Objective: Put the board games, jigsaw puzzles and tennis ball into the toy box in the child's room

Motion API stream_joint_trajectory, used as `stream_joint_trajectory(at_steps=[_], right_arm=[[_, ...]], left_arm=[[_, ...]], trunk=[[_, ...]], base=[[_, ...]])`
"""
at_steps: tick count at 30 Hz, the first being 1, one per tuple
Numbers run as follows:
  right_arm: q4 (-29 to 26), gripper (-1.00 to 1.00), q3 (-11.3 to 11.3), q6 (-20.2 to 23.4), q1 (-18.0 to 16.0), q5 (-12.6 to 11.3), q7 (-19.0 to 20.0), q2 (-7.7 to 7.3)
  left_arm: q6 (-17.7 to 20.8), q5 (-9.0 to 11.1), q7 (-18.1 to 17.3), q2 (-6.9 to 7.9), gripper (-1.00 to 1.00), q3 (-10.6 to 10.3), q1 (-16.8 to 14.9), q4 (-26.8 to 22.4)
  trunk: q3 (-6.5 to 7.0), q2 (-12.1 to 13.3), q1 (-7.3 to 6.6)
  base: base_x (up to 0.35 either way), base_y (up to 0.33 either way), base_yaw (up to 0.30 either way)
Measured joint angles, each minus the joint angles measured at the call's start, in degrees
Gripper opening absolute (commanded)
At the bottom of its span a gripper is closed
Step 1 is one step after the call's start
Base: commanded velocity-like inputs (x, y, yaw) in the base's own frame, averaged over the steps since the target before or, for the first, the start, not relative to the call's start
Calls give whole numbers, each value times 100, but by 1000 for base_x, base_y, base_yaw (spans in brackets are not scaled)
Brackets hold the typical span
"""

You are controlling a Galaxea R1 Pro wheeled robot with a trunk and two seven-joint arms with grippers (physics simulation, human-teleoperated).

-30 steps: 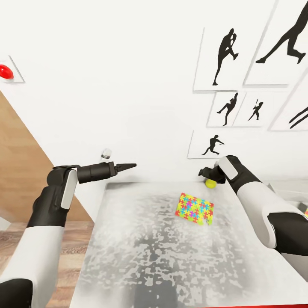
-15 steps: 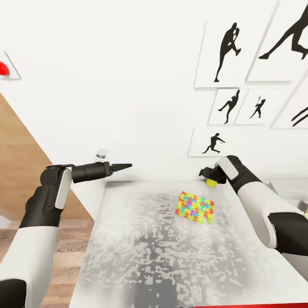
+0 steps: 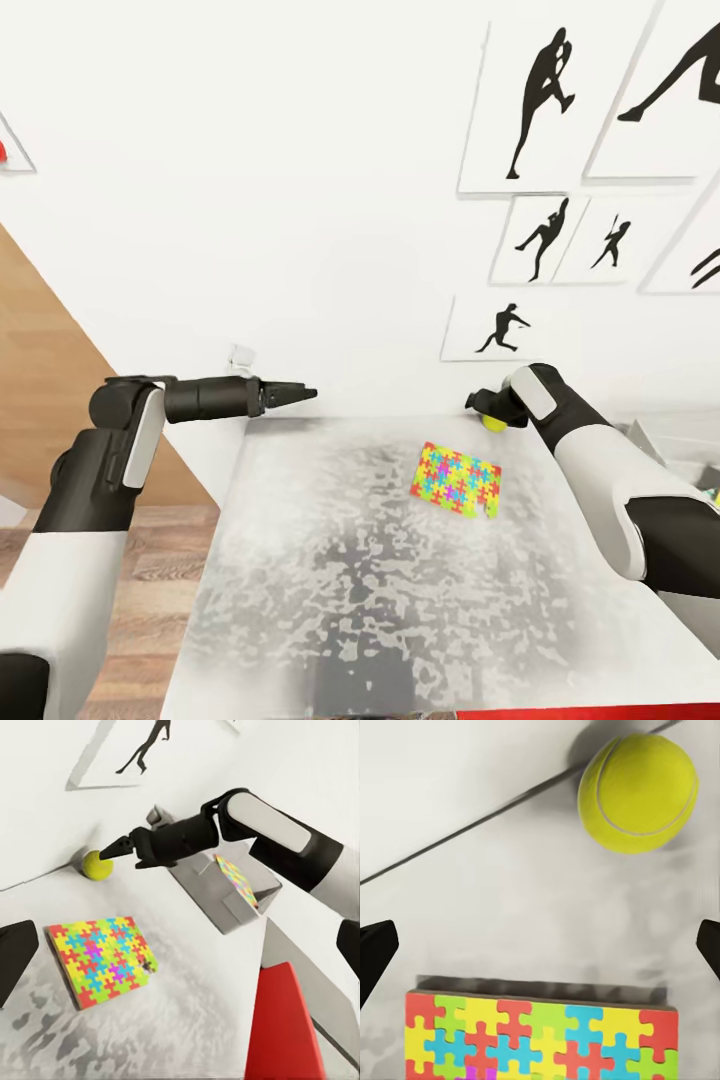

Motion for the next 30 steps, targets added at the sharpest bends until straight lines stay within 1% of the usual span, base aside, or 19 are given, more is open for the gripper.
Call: stream_joint_trajectory(at_steps=[2, 4, 9, 12, 19, 30], right_arm=[[0, 100, 0, -13, 0, 0, -1, 5], [0, 100, 0, -23, 0, 0, -1, 10], [0, 100, 7, -31, 0, 0, -1, 14], [0, 100, 2, -32, 0, 4, -1, 13], [0, 100, 6, -35, 0, 8, -1, 7], [8, 100, 16, -163, 0, 8, 0, 3]], left_arm=[[-2, 2, -62, 26, 100, -57, -5, -32], [-4, 3, -164, 84, 100, -89, -10, -51], [-12, -7, -619, 257, 100, -191, -24, -68], [-16, -15, -778, 328, 100, -246, -26, -70], [-18, -18, -860, 351, 100, -262, -27, -71], [-18, -21, -882, 297, 100, -274, -28, -71]], trunk=[[-19, 0, 0], [-37, 0, 0], [-84, 0, 0], [-112, 0, 0], [-178, 0, 0], [-281, 0, 0]], base=[[0, 0, 0], [0, 0, 0], [0, 0, 0], [0, 0, 0], [0, 0, 0], [0, 0, 0]])
